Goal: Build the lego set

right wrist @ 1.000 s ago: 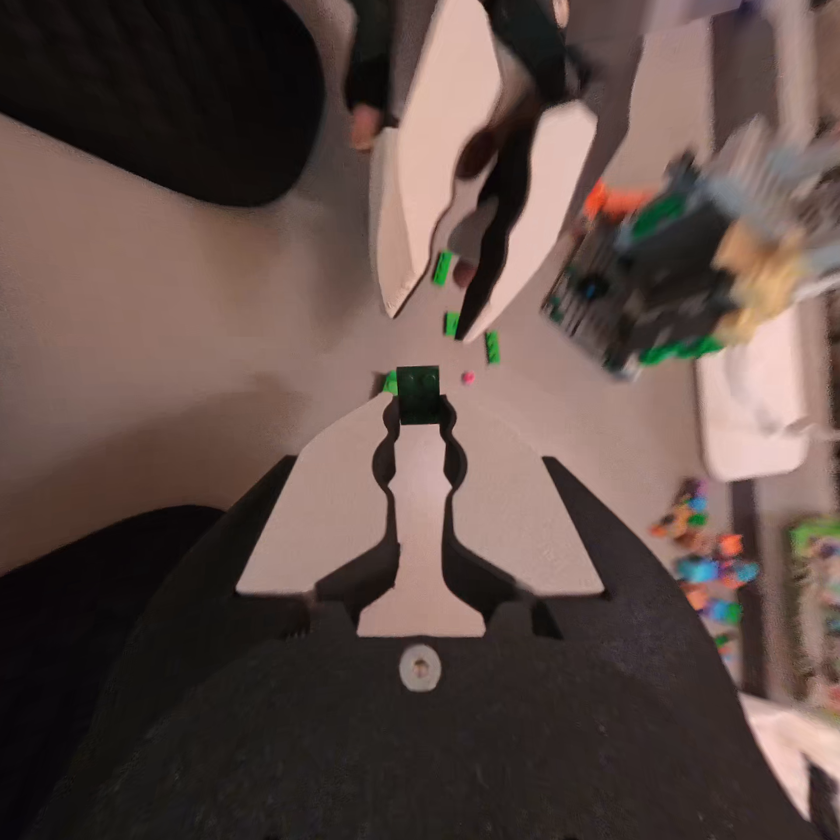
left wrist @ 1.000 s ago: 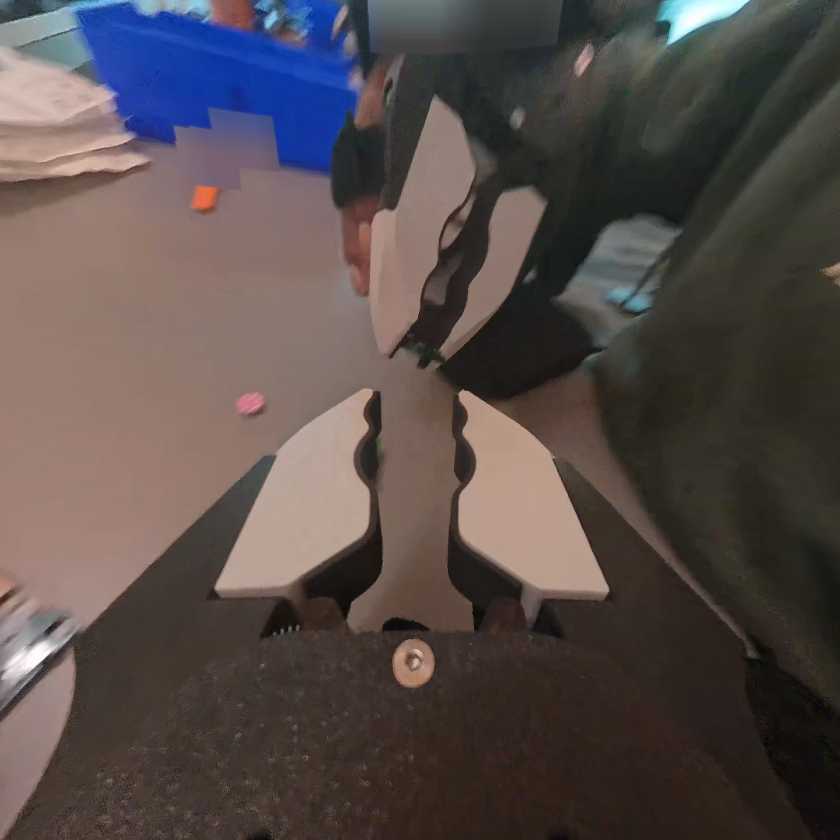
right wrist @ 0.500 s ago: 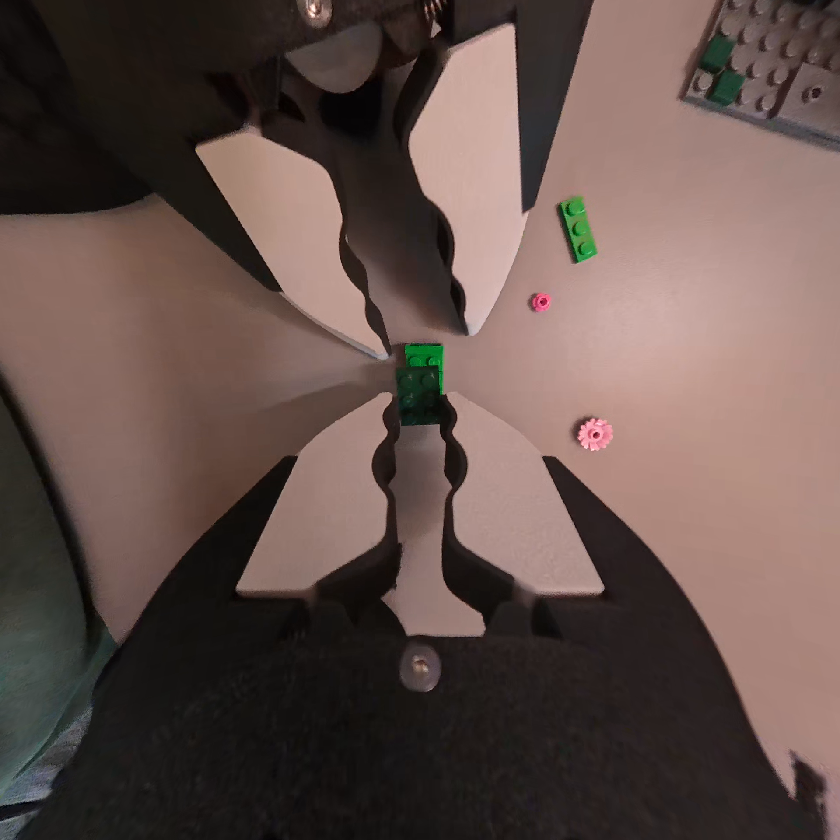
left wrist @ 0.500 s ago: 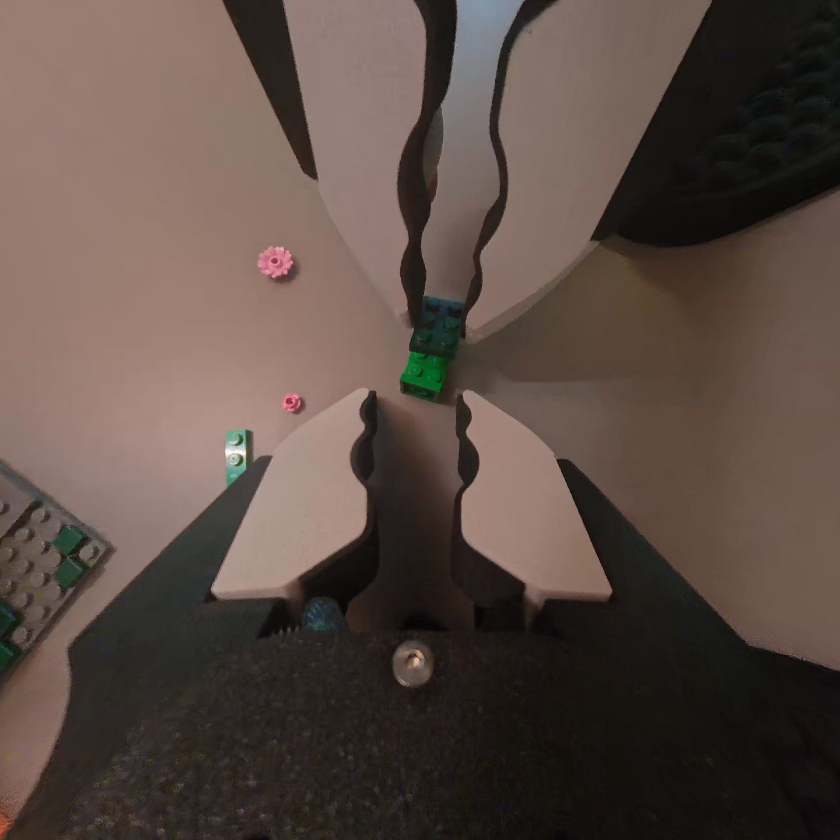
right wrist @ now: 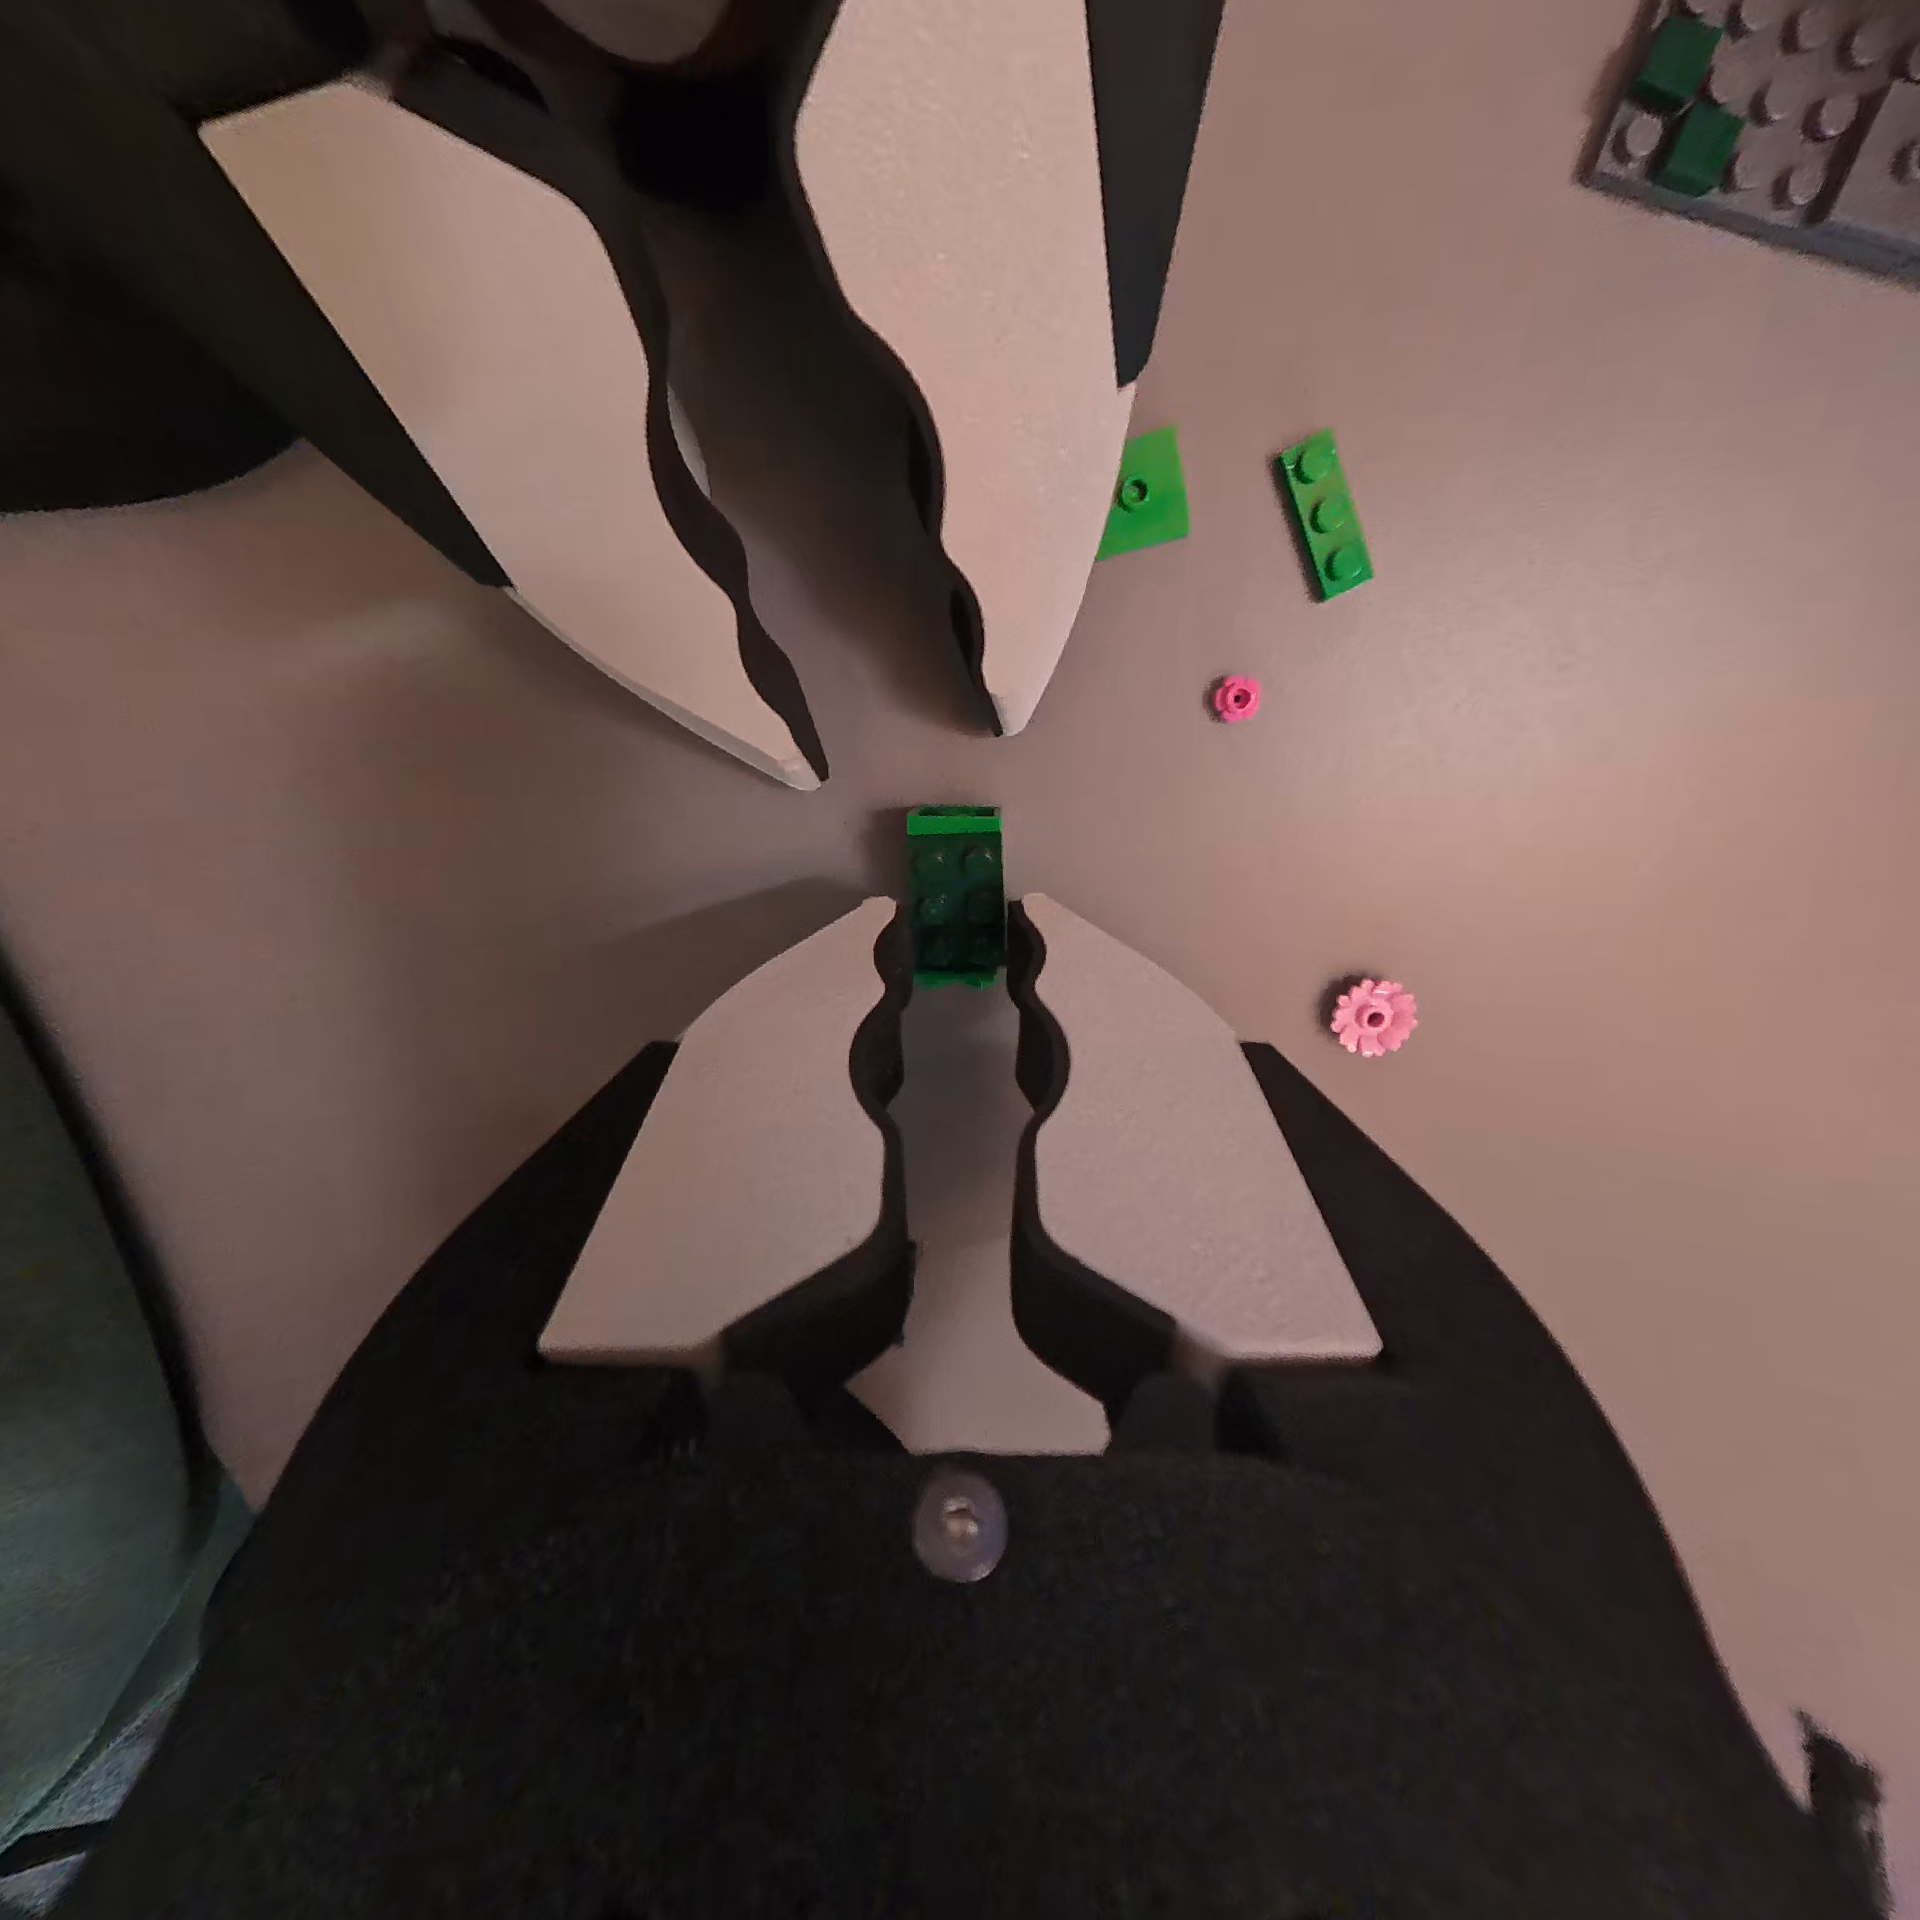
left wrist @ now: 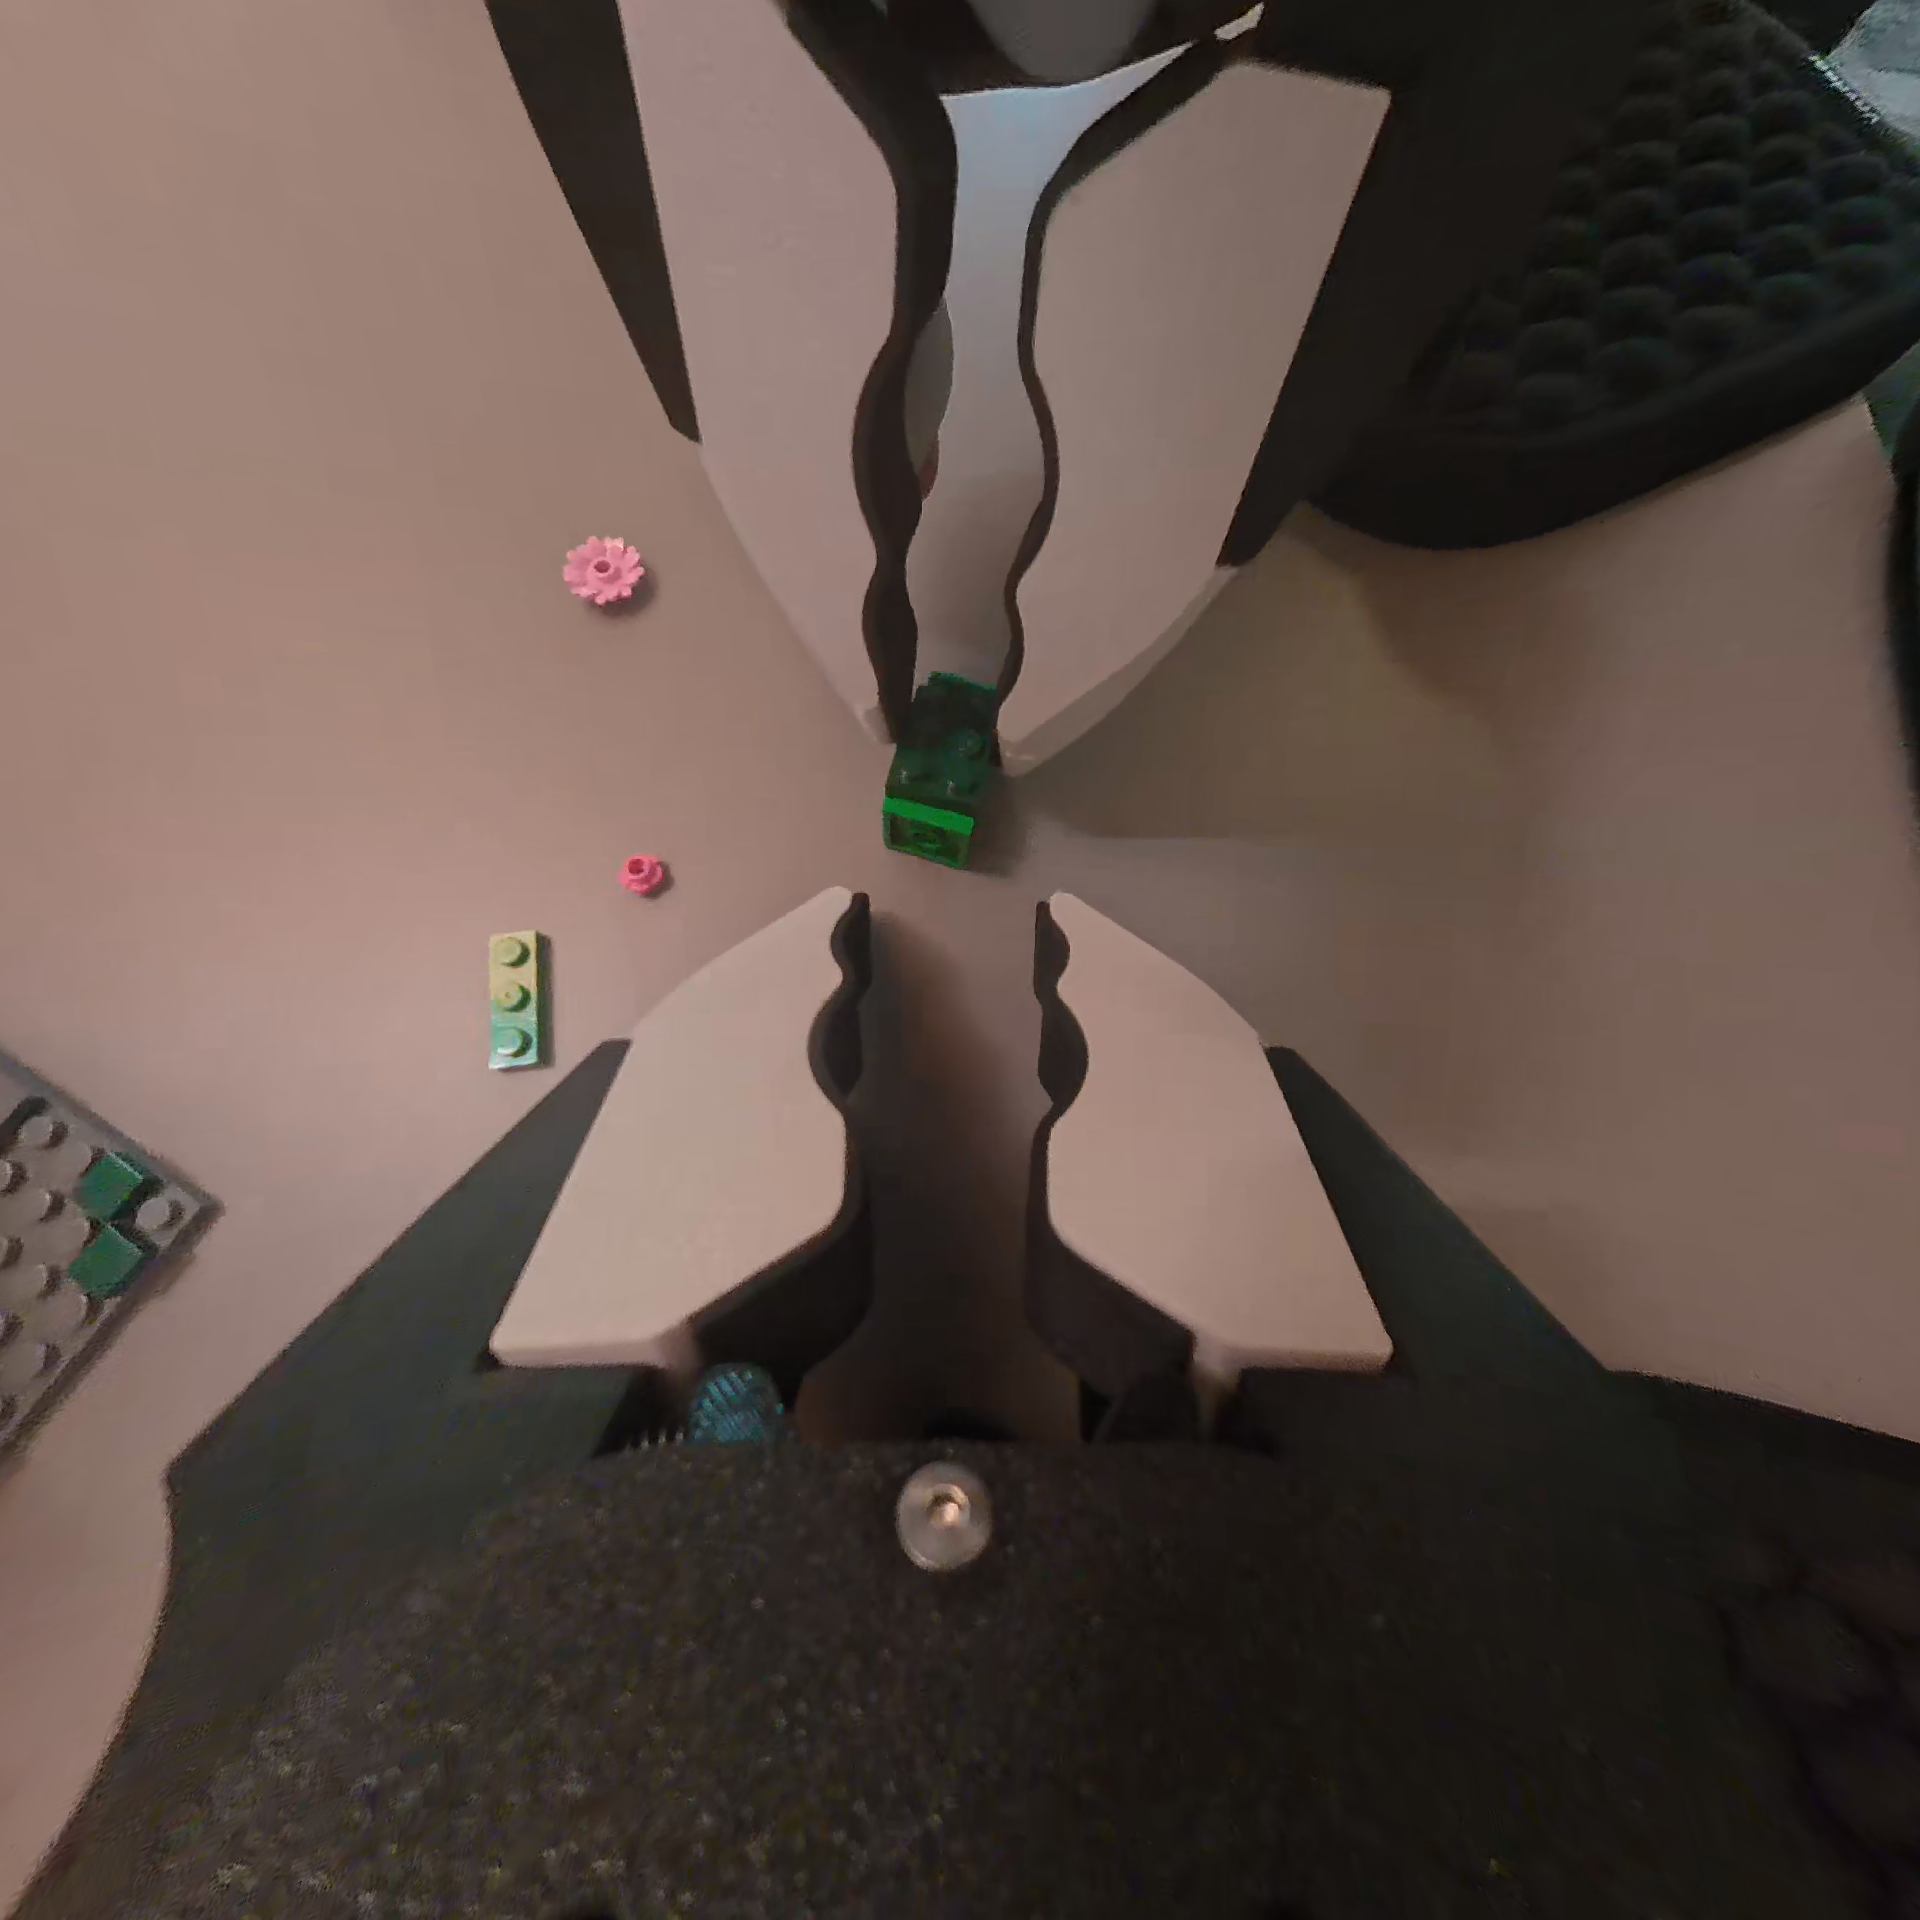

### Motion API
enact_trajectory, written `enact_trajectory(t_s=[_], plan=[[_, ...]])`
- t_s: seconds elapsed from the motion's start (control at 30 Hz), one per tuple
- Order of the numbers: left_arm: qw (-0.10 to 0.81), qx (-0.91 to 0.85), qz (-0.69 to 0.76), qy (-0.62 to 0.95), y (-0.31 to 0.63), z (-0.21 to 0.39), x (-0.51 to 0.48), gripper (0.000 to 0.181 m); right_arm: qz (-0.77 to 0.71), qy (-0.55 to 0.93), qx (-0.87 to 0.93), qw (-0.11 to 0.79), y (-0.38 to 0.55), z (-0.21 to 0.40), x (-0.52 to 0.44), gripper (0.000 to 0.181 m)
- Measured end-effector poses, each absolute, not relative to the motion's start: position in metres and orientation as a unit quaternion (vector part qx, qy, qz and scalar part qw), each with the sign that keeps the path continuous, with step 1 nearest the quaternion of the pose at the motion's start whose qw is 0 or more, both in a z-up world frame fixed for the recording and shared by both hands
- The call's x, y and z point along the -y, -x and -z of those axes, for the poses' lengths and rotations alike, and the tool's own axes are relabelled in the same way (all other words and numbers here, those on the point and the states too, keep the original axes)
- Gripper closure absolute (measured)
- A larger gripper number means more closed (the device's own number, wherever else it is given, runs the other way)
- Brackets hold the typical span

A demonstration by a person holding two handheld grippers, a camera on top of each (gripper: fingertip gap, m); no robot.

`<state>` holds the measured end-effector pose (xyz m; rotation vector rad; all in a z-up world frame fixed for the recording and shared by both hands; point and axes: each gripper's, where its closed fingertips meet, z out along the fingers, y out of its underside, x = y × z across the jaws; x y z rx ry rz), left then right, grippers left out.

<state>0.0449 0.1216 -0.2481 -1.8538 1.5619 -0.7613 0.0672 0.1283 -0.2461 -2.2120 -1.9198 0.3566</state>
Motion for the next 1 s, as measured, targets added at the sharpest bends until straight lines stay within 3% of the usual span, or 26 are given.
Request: enact_trajectory(t_s=[0.47,1.0], plan=[[0.321,-0.585,0.286,0.688,-0.054,0.242,-0.125,0.153,-0.182,0.741,0.633,0.132,-0.073,0.227,-0.127,0.159],[0.311,-0.612,0.257,0.68,-0.065,0.251,-0.119,0.163,-0.235,0.705,0.648,0.167,-0.061,0.226,-0.123,0.168]])
